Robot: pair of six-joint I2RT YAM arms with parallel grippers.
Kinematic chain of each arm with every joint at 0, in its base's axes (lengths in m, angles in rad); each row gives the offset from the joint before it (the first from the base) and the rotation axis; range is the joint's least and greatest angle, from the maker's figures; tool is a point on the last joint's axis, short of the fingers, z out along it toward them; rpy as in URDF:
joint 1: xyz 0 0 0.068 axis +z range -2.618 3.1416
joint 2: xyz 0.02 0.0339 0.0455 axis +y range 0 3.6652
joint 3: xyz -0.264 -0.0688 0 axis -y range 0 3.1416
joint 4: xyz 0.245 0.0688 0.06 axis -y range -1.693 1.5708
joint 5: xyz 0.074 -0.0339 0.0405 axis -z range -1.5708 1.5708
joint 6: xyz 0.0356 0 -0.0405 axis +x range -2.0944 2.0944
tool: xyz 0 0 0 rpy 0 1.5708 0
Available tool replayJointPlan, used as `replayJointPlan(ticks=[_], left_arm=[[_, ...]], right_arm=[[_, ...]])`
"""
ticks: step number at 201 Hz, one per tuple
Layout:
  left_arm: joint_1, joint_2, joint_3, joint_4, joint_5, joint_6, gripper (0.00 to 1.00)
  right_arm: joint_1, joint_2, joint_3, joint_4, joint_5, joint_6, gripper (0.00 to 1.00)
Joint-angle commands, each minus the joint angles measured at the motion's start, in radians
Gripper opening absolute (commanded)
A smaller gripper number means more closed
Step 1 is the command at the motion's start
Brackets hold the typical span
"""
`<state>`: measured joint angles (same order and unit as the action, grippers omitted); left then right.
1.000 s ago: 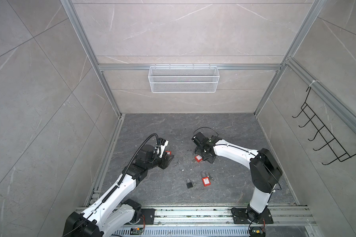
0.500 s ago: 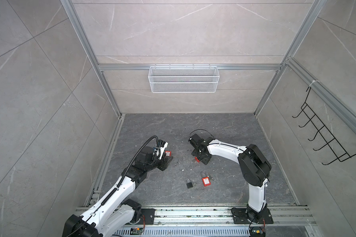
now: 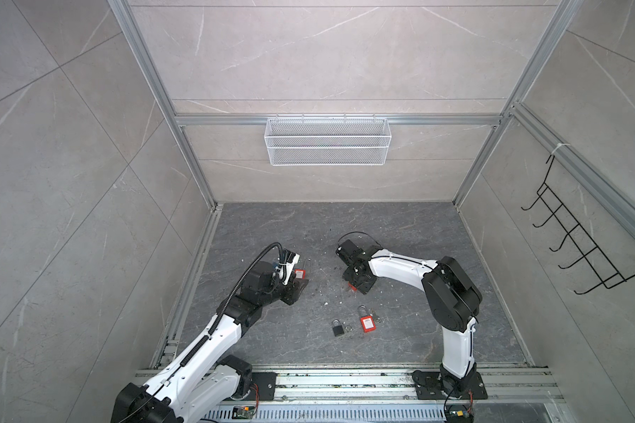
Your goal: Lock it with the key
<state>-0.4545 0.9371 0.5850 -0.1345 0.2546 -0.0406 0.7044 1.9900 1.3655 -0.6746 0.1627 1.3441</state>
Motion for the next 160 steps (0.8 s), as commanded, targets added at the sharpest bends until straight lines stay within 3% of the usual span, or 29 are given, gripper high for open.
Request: replayJointPlan(ticks=[1, 44, 101, 131, 160], left_arm=[[0.001, -0.019, 0.007, 0.008, -0.009, 0.022, 0.52], [0.001, -0.024, 0.010, -0.005, -0.007, 0.021, 0.52], [0.001, -0.057, 0.018, -0.030, -0.006, 0.010, 0.52], [0.002, -0.081, 0.027, -0.046, -0.017, -0.015, 0.52], [0.002, -0.116, 0.027, -0.058, -0.071, -0.050, 0.52]], right_arm=[[-0.005, 0.000, -0.030, -0.006, 0.003, 0.021, 0.55], [-0.005, -0.023, -0.071, 0.018, -0.003, 0.024, 0.47], [0.019, -0.086, -0.057, -0.031, 0.045, -0.033, 0.44], [0.068, -0.115, 0.037, -0.122, 0.081, -0.165, 0.44], [0.130, -0.084, 0.168, -0.234, 0.071, -0.384, 0.43]])
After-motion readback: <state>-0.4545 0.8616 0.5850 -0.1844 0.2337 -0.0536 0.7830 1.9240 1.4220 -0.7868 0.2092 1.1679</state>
